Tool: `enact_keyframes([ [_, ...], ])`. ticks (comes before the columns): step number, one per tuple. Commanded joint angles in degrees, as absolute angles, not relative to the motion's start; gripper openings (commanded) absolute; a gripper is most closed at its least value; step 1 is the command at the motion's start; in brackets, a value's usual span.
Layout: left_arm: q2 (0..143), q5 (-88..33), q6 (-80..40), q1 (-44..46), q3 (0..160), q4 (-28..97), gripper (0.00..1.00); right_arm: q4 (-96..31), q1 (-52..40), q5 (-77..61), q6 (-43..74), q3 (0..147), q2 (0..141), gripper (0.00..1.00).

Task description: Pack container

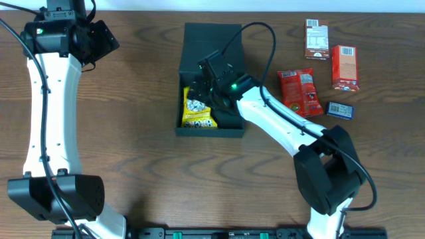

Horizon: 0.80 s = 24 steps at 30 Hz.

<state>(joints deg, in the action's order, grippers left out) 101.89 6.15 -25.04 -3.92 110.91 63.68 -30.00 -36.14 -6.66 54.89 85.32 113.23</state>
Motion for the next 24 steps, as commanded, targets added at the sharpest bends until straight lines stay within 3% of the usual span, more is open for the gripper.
enact_keyframes([
  [1, 101.49, 5.85, -23.99, -4.16, 110.78, 63.81, 0.95, -29.3, -36.34, -10.28, 51.55, 85.41, 111.0, 0.99],
  [4, 101.49, 5.87, -23.99, -4.16, 110.78, 63.81, 0.95, -29.36, -35.57, -11.03, 47.22, 85.69, 108.86, 0.99],
  [5, 101.49, 5.87, -23.99, -4.16, 110.78, 63.81, 0.95, -29.39, -35.24, -10.76, 43.81, 85.69, 107.68, 0.8],
  [7, 101.51, 5.87, -23.99, -4.16, 110.78, 63.77, 0.95, -30.7, -35.18, -7.92, 38.89, 85.69, 106.04, 0.05],
  [11, 101.51, 5.85, -23.99, -4.14, 110.78, 63.77, 0.95, -39.16, -35.33, -0.05, 38.72, 85.52, 106.76, 0.01],
  [24, 101.58, 5.85, -23.99, -4.12, 110.74, 63.86, 0.95, -38.0, -34.89, -9.96, 33.63, 85.47, 116.62, 0.01],
])
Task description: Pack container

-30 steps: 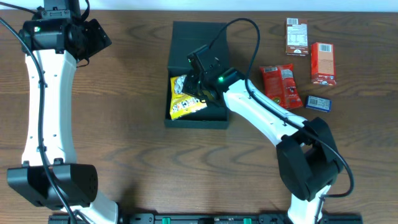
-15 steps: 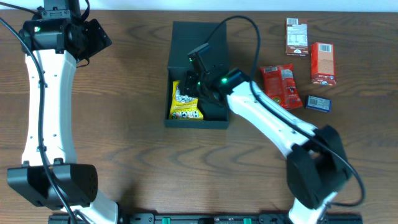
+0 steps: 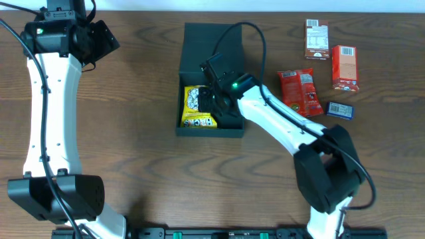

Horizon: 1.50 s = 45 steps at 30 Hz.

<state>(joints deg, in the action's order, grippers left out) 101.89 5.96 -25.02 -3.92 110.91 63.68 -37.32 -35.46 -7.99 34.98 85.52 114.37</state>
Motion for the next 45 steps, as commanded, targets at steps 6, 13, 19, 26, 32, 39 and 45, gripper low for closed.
enact_keyframes([
  [6, 101.58, 5.87, -23.99, -4.12, 110.74, 63.81, 0.95, -38.17, -34.89, -9.91, 33.58, 85.47, 118.96, 0.01],
  [13, 101.58, 5.89, -23.97, -4.12, 110.74, 63.75, 0.95, -37.6, -34.89, -10.63, 32.88, 85.76, 120.92, 0.01],
  [19, 101.58, 5.91, -23.97, -4.12, 110.74, 63.55, 0.95, -38.35, -33.54, -10.94, 30.3, 90.67, 114.59, 0.01],
  [26, 101.58, 5.93, -23.75, -4.12, 110.74, 62.96, 0.95, -43.38, -29.32, -4.73, 28.18, 90.3, 106.91, 0.01],
  [32, 101.58, 5.91, -23.75, -4.12, 110.74, 62.52, 0.95, -45.65, -29.43, -9.58, 28.18, 89.19, 113.97, 0.01],
  [39, 101.58, 5.93, -23.75, -4.12, 110.74, 62.57, 0.95, -46.57, -29.76, -10.76, 27.64, 89.19, 118.63, 0.01],
  [45, 101.58, 5.93, -23.75, -4.12, 110.74, 62.57, 0.95, -46.52, -30.3, -11.73, 26.87, 89.19, 121.54, 0.01],
])
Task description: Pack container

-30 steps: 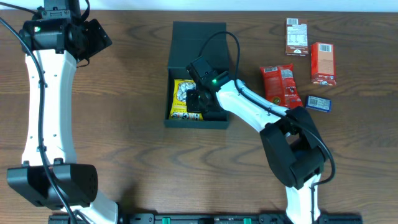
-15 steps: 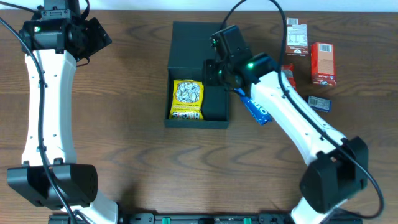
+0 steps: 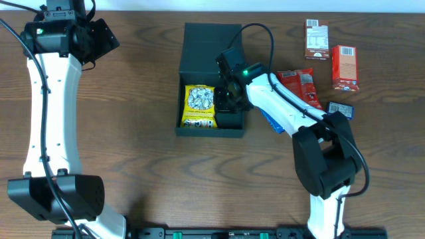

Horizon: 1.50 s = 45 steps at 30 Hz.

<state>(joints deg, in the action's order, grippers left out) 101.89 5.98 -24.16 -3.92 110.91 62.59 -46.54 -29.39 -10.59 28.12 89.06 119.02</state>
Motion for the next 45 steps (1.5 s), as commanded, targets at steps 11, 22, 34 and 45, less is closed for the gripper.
enact_keyframes([
  [11, 101.58, 5.93, -23.75, -4.12, 110.74, 62.57, 0.95, -42.48, -31.97, -14.52, 25.78, 89.19, 122.91, 0.01],
  [22, 101.58, 5.93, -23.09, -4.12, 110.74, 62.61, 0.95, -44.95, -30.94, -15.03, 25.61, 91.02, 122.02, 0.01],
  [34, 101.89, 5.93, -23.11, -4.12, 110.72, 62.57, 0.95, -53.91, -14.66, -0.67, 14.06, 102.13, 106.32, 0.01],
  [45, 104.27, 5.89, -23.14, -4.1, 110.63, 62.54, 0.95, -57.04, 7.2, -13.76, 3.51, 95.24, 114.76, 0.01],
])
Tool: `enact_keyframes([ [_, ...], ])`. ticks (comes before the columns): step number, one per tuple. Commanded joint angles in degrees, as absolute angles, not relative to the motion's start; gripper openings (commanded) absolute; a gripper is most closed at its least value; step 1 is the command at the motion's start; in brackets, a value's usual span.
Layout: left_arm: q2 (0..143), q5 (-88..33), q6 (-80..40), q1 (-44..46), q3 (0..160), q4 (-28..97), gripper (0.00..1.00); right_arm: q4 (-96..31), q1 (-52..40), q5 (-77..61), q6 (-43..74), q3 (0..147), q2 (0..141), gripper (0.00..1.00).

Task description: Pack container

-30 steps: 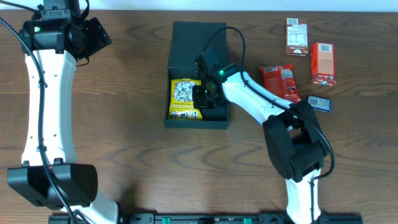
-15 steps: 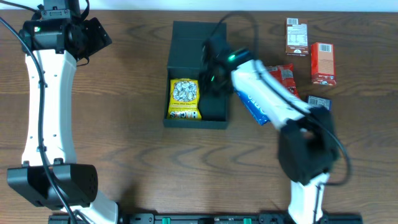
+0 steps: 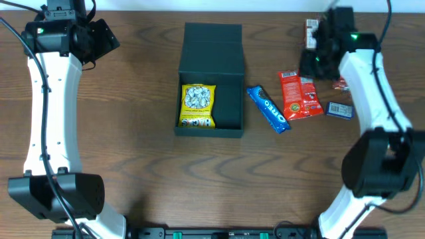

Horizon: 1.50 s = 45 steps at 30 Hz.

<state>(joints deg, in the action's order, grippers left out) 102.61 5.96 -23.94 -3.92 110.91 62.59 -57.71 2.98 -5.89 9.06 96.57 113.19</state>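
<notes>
The black container (image 3: 209,131) sits mid-table with its lid (image 3: 212,46) folded back. A yellow snack bag (image 3: 198,105) lies flat in its left half; the right half shows bare black floor. A blue Oreo pack (image 3: 268,108) lies on the table just right of the container. My right gripper (image 3: 311,65) hangs over the top edge of a red snack bag (image 3: 299,96) at the right; its jaws are too dark to read. My left gripper (image 3: 105,36) is raised at the far upper left, away from everything.
At the right, partly under my right arm, are a brown-and-white carton (image 3: 309,26), a red carton (image 3: 342,83) and a small dark blue packet (image 3: 340,110). The table's wood surface surrounds the container.
My right gripper has left the container's right side and now hangs over the snacks at the right. The Oreo pack, then mostly under the arm, lies in full view. The yellow bag stays flat.
My right gripper was inside the container at the yellow bag, which stood crumpled at the lower left. The bag then lay flatter with the gripper still beside it. Later the gripper was at the container's right wall, and now it is over the red bag. The left arm never moved.
</notes>
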Motion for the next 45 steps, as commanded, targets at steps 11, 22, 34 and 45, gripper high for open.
enact_keyframes([
  [11, 104.27, 4.64, -23.14, -4.1, 110.63, 61.89, 0.95, -51.35, 11.81, -15.27, -3.03, 94.59, 121.99, 0.68],
  [22, 104.27, 2.92, -23.16, -4.05, 110.63, 61.65, 0.95, -47.05, 11.66, -20.36, -3.97, 94.59, 126.8, 0.65],
  [34, 104.27, 2.94, -23.16, -4.05, 110.63, 61.45, 0.95, -47.44, 10.35, -30.26, -3.92, 94.74, 127.94, 0.01],
  [45, 104.27, 2.94, -23.14, -4.05, 110.63, 61.45, 0.95, -55.42, 10.04, -50.26, 3.29, 117.93, 127.59, 0.01],
])
